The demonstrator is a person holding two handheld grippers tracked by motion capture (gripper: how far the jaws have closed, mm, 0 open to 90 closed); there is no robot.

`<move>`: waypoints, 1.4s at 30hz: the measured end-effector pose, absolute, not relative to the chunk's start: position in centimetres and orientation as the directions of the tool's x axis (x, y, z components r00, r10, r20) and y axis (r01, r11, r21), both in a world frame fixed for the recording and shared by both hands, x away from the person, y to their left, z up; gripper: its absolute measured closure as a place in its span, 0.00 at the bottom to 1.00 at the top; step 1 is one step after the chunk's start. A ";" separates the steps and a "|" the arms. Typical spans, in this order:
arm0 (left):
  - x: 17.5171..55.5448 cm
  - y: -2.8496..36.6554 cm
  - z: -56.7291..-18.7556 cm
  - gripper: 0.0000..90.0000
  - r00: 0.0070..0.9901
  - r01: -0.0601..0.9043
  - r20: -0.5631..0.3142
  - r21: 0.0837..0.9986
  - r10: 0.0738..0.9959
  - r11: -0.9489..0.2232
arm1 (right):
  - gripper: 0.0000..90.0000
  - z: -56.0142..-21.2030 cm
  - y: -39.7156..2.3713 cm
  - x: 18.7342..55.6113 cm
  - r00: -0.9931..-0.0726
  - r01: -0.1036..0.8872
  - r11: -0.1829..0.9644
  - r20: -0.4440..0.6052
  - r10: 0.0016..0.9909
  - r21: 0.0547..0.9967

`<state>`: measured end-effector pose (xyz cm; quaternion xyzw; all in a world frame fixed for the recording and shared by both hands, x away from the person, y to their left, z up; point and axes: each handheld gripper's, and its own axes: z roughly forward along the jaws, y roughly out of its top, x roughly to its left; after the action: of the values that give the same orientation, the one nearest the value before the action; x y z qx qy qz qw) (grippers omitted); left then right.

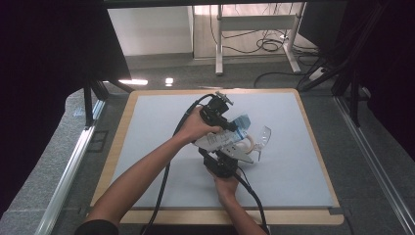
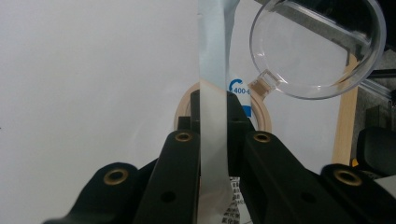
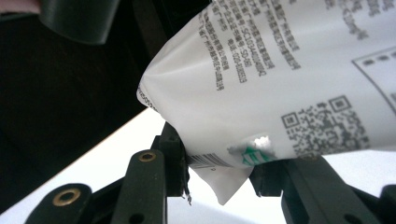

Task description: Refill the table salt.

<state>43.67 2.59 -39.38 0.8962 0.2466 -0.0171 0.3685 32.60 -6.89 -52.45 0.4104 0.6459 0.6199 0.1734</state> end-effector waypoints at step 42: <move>42.9 5.3 -39.7 0.96 0.863 0.486 -0.284 0.692 0.418 -0.534 | 0.68 -53.0 -9.7 31.5 -0.588 0.369 0.096 0.153 0.794 0.924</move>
<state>42.88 5.29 -39.71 0.8747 0.2585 -0.0419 0.4077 31.54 -9.67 -53.00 0.4080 0.7129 0.5346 0.1987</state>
